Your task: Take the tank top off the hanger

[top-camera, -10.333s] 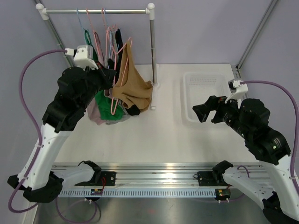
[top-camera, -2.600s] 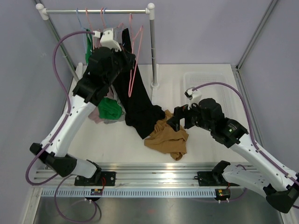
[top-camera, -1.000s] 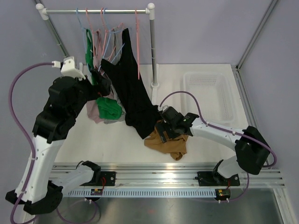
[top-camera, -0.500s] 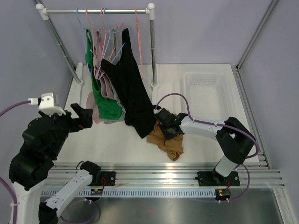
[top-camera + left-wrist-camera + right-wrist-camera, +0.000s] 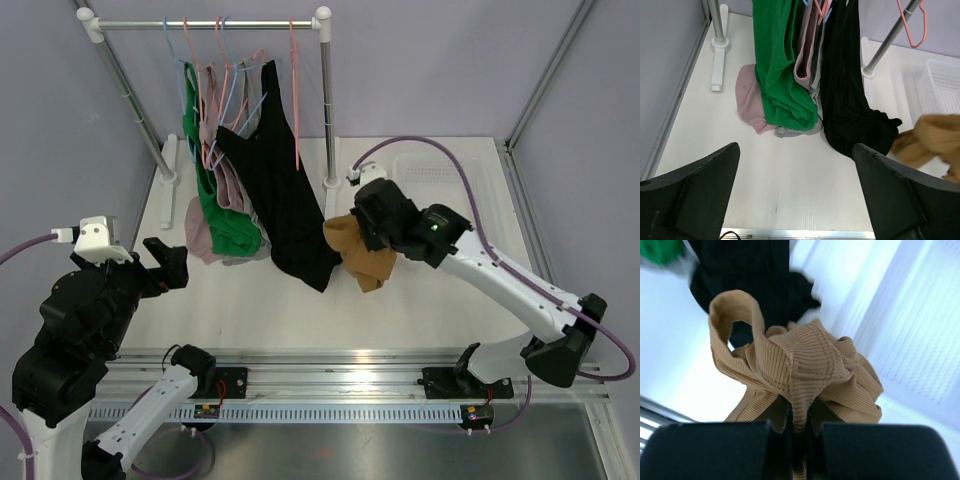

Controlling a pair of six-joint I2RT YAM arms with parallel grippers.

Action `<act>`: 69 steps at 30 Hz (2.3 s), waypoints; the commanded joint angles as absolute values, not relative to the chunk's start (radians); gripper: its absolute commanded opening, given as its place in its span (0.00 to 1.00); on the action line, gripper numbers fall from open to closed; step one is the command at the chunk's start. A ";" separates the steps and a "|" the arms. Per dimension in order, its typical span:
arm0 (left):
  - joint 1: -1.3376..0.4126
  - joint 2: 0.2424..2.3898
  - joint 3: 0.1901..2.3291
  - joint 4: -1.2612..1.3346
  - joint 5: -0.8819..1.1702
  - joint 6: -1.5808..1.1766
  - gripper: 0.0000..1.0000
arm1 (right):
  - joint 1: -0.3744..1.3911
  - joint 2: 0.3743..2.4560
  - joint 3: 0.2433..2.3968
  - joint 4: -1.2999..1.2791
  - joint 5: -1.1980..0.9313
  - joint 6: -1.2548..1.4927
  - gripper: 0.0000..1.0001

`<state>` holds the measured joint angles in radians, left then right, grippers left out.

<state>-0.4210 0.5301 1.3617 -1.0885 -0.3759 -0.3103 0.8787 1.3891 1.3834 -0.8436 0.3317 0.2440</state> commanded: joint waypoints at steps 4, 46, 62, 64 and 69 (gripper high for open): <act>-0.425 0.523 1.353 -1.077 -0.394 -0.290 0.99 | 0.885 1.371 1.777 -1.017 0.538 0.121 0.00; -0.423 1.094 1.870 -0.962 -0.242 -0.175 0.99 | 0.158 1.507 1.626 -0.819 0.322 0.260 1.00; -0.313 1.538 2.241 -0.864 -0.106 -0.051 0.98 | 0.158 0.902 1.051 -0.435 -0.568 0.476 0.91; -0.298 1.571 2.259 -0.847 -0.095 -0.025 0.97 | 0.158 0.859 1.040 -0.457 -0.561 0.471 0.91; -0.256 1.684 2.293 -0.819 -0.060 -0.006 0.69 | 0.160 0.773 1.061 -0.574 -0.588 0.448 0.91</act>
